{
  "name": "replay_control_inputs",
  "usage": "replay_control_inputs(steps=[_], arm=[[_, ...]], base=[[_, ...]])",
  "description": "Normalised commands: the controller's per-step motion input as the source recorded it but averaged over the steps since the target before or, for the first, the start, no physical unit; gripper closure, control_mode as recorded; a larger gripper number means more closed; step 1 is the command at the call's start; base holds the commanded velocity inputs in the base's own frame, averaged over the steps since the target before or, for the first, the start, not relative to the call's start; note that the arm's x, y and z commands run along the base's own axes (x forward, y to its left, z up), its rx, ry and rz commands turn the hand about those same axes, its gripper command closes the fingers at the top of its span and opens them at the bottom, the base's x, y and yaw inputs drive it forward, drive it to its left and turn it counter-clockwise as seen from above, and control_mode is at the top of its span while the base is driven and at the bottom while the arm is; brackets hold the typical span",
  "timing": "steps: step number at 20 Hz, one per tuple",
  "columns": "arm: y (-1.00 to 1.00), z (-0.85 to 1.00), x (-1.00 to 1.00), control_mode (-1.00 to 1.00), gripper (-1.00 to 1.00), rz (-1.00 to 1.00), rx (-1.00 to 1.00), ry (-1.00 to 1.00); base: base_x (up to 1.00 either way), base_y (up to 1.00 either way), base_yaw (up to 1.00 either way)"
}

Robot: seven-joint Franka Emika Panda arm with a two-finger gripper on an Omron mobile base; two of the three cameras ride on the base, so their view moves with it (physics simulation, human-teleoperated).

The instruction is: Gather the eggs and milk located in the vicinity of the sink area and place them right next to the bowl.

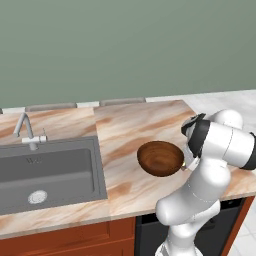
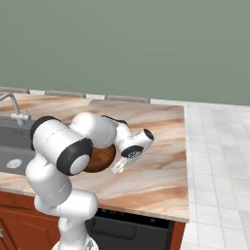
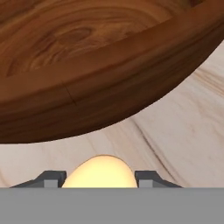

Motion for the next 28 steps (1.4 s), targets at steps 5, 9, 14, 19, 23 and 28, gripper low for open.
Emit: replay_control_inputs(steps=[5,9,14,19,23,28], arm=[[0.00,0.00,0.00,-1.00,-1.00,0.00,0.00,0.00],[0.00,0.00,0.00,-1.00,-1.00,0.00,0.00,0.00],[0.00,0.03,0.00,-1.00,-1.00,0.00,0.00,0.00],[-0.11,0.28,-0.02,-1.00,-1.00,0.00,0.00,0.00],[-0.32,0.42,-0.18,-1.00,-1.00,0.00,0.00,0.00],[-0.38,0.32,-0.26,-1.00,-1.00,-0.01,0.00,0.00]], base=[[0.00,0.00,0.00],[0.00,0.00,0.00],[0.00,0.00,0.00],[0.00,0.00,0.00],[0.00,0.00,0.00],[0.00,0.00,0.00]])
